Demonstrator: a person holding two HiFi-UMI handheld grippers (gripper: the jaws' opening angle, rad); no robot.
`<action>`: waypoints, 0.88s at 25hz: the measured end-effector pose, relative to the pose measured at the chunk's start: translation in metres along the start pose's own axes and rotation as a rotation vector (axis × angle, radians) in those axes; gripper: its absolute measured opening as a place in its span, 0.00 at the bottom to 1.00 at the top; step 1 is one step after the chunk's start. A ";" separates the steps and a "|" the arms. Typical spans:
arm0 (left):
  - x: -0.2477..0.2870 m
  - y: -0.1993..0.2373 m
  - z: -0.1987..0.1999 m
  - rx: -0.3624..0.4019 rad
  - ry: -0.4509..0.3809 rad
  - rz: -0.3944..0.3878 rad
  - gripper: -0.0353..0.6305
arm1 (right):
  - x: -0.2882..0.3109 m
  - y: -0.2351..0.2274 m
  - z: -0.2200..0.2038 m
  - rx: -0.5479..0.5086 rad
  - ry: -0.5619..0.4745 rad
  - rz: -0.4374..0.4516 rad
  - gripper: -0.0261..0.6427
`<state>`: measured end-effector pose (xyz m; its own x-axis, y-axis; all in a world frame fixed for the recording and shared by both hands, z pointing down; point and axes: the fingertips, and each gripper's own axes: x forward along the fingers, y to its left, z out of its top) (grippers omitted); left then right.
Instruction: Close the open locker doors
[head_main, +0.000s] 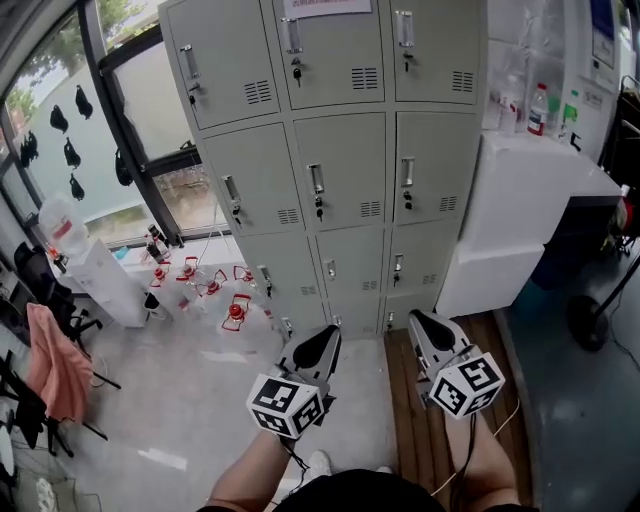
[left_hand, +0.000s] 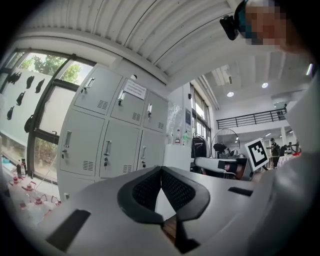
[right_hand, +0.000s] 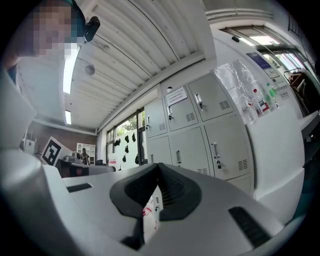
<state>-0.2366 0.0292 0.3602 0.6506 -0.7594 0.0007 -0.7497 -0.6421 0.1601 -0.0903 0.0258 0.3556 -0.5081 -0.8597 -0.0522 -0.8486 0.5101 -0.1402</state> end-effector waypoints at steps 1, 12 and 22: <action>-0.004 -0.001 -0.001 0.003 -0.001 0.016 0.08 | -0.001 0.001 -0.002 0.002 0.001 0.015 0.04; -0.030 -0.019 -0.011 -0.002 -0.015 0.098 0.08 | -0.017 0.013 -0.010 0.000 0.014 0.093 0.04; -0.021 -0.036 -0.013 -0.002 -0.017 0.088 0.08 | -0.032 0.002 -0.009 0.001 0.014 0.091 0.04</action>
<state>-0.2216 0.0701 0.3677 0.5803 -0.8144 -0.0016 -0.8035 -0.5729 0.1622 -0.0770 0.0549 0.3656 -0.5852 -0.8093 -0.0508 -0.7987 0.5861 -0.1366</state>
